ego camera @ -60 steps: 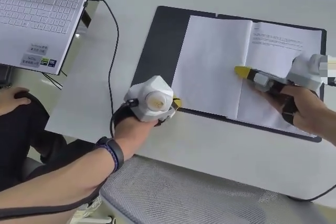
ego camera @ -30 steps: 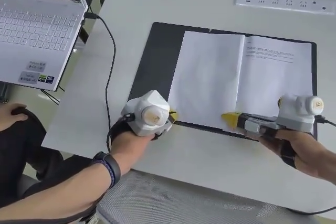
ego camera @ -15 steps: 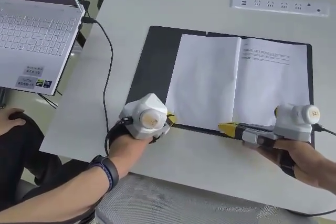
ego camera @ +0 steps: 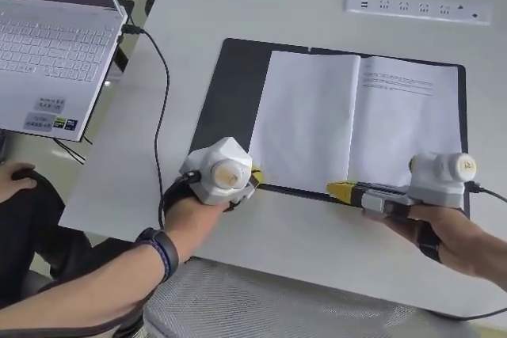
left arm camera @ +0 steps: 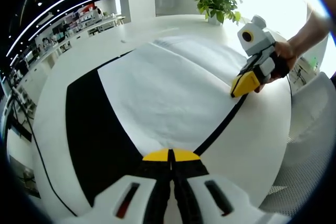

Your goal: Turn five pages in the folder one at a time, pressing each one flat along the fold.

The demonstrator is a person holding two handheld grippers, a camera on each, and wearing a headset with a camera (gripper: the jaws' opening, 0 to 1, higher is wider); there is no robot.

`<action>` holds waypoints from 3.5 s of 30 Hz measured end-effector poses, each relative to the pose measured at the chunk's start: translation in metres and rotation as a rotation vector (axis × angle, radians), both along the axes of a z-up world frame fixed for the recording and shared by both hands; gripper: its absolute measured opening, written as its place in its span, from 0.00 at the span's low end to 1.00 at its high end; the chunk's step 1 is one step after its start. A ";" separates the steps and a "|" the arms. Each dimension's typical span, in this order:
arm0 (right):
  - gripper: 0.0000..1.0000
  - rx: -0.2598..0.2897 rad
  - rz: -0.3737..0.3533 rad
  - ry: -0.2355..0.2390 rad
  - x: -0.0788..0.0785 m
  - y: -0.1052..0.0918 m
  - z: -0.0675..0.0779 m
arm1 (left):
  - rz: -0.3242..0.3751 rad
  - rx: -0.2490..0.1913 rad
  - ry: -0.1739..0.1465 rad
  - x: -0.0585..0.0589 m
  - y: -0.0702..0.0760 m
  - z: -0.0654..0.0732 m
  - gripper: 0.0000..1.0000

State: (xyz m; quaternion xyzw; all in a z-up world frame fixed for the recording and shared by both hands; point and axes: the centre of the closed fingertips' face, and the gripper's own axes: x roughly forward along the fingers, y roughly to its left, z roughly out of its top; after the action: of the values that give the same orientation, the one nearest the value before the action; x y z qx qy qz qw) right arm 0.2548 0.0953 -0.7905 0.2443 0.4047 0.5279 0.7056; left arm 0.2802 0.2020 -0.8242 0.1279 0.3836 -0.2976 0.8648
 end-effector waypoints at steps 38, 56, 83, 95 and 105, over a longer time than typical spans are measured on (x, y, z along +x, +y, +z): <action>0.26 -0.122 -0.194 -0.176 0.035 -0.061 0.047 | -0.065 -0.080 -0.027 0.005 -0.016 0.045 0.25; 0.49 -0.284 -0.273 -0.341 0.042 -0.136 0.080 | -0.058 -0.155 -0.081 0.010 -0.014 0.096 0.44; 0.78 -0.433 -0.372 -0.482 0.005 -0.205 0.117 | -0.035 -0.246 -0.145 -0.017 -0.006 0.166 0.77; 0.79 -0.458 -0.376 -0.505 -0.006 -0.211 0.132 | -0.019 -0.257 -0.133 -0.025 -0.008 0.163 0.79; 0.81 -0.483 -0.345 -0.562 -0.010 -0.198 0.157 | -0.056 -0.278 -0.130 -0.024 -0.025 0.161 0.80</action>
State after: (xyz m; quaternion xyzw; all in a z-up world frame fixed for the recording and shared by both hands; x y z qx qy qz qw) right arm 0.2448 -0.1026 -0.6337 -0.0178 0.2615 0.3378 0.9040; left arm 0.2564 0.1773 -0.6631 0.0364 0.2784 -0.3628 0.8885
